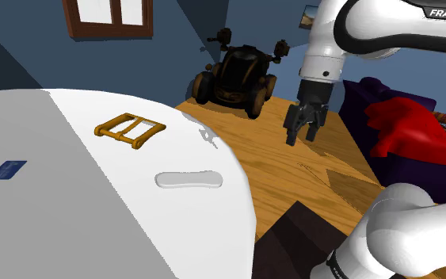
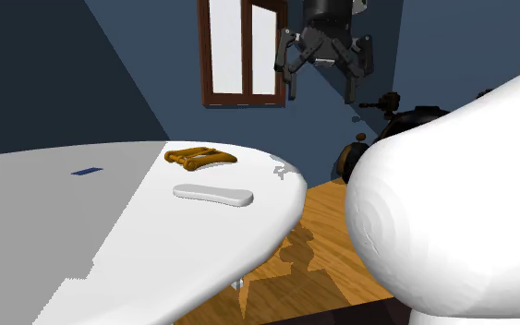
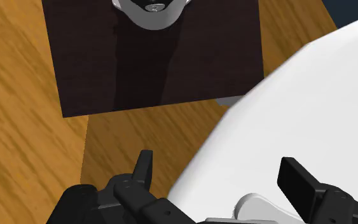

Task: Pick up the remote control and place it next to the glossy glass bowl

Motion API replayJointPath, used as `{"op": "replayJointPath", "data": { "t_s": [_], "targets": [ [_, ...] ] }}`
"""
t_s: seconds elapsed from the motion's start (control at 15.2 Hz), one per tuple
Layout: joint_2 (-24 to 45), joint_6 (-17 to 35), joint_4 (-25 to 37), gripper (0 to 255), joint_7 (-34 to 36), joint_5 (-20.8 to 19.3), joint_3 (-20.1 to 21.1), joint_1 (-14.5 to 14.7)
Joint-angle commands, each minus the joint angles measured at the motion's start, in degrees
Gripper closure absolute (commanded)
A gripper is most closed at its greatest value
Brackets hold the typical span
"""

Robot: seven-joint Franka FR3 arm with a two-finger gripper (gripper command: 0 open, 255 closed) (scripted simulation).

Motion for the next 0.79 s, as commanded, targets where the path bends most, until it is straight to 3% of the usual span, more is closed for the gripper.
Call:
{"op": "replayJointPath", "data": {
  "t_s": [0.0, 0.73],
  "targets": [
    [0.0, 0.0, 0.0, 0, 0.0, 0.0, 0.0, 0.0],
    [19.3, 21.4, 1.2, 0, -19.9, -2.9, 0.3, 7.8]
  ]
}}
